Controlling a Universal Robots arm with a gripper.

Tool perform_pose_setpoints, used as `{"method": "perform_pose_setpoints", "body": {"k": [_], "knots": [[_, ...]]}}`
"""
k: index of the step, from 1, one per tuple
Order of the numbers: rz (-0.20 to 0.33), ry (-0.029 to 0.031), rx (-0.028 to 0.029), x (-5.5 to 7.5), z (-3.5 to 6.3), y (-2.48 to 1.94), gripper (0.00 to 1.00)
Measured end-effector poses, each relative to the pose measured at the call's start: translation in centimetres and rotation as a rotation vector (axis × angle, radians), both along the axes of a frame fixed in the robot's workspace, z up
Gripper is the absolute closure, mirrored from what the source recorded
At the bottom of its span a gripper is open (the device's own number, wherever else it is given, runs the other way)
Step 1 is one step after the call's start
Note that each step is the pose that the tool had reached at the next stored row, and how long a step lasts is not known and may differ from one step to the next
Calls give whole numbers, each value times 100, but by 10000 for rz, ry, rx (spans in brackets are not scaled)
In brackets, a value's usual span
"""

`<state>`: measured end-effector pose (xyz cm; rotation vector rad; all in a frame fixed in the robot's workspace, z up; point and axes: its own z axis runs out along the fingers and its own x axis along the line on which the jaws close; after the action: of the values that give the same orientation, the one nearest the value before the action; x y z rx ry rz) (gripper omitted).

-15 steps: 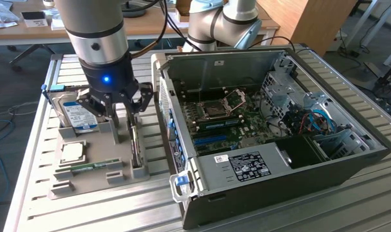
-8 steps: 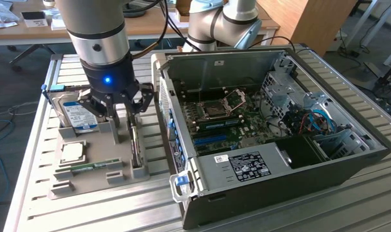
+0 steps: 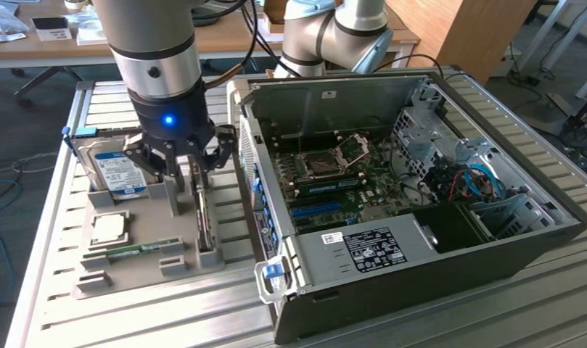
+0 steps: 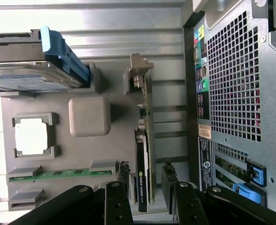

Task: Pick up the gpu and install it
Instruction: 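Pick up the gpu and move the gpu toward the slot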

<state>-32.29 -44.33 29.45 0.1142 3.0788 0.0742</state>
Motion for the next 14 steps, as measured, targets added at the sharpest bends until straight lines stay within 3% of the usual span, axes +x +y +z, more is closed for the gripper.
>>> {"method": "perform_pose_setpoints", "body": {"k": [14], "knots": [[0, 1, -1, 6, -30, 1, 58]]}}
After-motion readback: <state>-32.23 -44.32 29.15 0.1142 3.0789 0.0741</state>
